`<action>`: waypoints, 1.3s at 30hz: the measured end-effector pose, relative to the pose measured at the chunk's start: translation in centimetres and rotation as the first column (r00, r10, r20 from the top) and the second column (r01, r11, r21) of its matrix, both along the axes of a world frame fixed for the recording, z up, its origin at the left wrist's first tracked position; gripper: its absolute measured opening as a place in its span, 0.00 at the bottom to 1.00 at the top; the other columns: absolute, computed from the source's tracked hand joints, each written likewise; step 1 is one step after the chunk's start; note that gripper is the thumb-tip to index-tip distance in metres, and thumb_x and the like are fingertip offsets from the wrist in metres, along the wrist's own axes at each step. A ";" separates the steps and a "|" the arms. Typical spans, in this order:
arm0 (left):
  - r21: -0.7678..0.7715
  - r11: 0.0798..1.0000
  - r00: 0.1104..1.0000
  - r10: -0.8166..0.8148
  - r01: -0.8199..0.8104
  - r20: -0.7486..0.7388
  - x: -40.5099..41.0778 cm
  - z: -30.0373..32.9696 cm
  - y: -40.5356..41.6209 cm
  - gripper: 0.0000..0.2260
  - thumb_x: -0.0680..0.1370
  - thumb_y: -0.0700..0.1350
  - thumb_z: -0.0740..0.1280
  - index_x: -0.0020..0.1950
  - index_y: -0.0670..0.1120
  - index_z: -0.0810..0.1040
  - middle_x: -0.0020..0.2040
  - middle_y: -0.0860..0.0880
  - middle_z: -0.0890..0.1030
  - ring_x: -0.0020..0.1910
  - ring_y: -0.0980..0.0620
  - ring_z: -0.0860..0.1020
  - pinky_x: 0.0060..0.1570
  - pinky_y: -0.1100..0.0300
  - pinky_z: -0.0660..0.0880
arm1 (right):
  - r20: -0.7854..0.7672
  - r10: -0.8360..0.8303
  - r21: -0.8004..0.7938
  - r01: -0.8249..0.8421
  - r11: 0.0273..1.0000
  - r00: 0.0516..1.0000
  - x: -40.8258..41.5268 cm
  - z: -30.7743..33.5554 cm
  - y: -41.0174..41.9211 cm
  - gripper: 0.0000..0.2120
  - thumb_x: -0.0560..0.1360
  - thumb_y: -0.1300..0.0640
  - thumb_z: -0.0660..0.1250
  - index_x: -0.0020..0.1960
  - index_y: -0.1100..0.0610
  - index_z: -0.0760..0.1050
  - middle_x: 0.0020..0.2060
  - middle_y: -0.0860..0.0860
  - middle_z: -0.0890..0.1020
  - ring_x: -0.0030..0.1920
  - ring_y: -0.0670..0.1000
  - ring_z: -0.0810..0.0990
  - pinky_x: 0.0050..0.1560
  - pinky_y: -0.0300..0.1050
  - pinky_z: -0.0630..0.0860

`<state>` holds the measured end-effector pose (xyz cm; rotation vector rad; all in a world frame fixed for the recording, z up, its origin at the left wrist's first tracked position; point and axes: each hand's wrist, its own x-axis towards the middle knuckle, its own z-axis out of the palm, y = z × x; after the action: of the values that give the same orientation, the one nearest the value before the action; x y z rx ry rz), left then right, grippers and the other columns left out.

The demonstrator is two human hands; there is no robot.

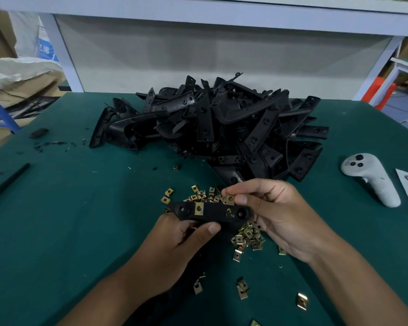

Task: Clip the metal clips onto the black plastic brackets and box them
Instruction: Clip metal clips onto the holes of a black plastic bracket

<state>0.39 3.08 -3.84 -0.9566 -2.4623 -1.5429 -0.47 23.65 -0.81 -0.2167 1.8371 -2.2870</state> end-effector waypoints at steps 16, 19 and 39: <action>0.094 0.991 0.971 0.075 -0.099 0.229 -0.8 -1.9 -0.8 0.21 0.78 0.69 0.59 0.41 0.55 0.80 0.28 0.59 0.68 0.27 0.61 0.66 0.29 0.69 0.61 | -0.379 -0.007 0.298 0.129 0.946 0.925 0.3 -1.1 -0.4 0.28 0.68 0.46 0.80 0.66 0.43 0.77 0.57 0.48 0.86 0.61 0.52 0.83 0.63 0.52 0.77; 0.116 0.992 0.961 0.022 -0.057 0.276 -0.9 -2.0 -0.9 0.24 0.77 0.70 0.59 0.48 0.53 0.83 0.33 0.46 0.76 0.33 0.59 0.71 0.32 0.59 0.68 | -0.509 0.007 0.399 0.229 0.888 0.860 0.4 -1.4 -0.4 0.26 0.72 0.44 0.77 0.67 0.42 0.75 0.57 0.43 0.85 0.62 0.51 0.82 0.64 0.53 0.76; 0.137 0.989 0.971 0.027 -0.061 0.239 -0.9 -1.8 -0.8 0.33 0.76 0.72 0.58 0.45 0.42 0.82 0.32 0.39 0.72 0.30 0.53 0.68 0.30 0.48 0.65 | -0.026 0.024 -0.076 -0.026 0.997 0.999 0.8 -1.5 -1.9 0.26 0.63 0.41 0.82 0.57 0.51 0.85 0.53 0.55 0.83 0.57 0.54 0.82 0.58 0.45 0.79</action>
<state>-0.52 2.32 -5.64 -0.7279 -2.4584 -1.8882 0.31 21.70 -2.31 -0.2804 1.7503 -2.3499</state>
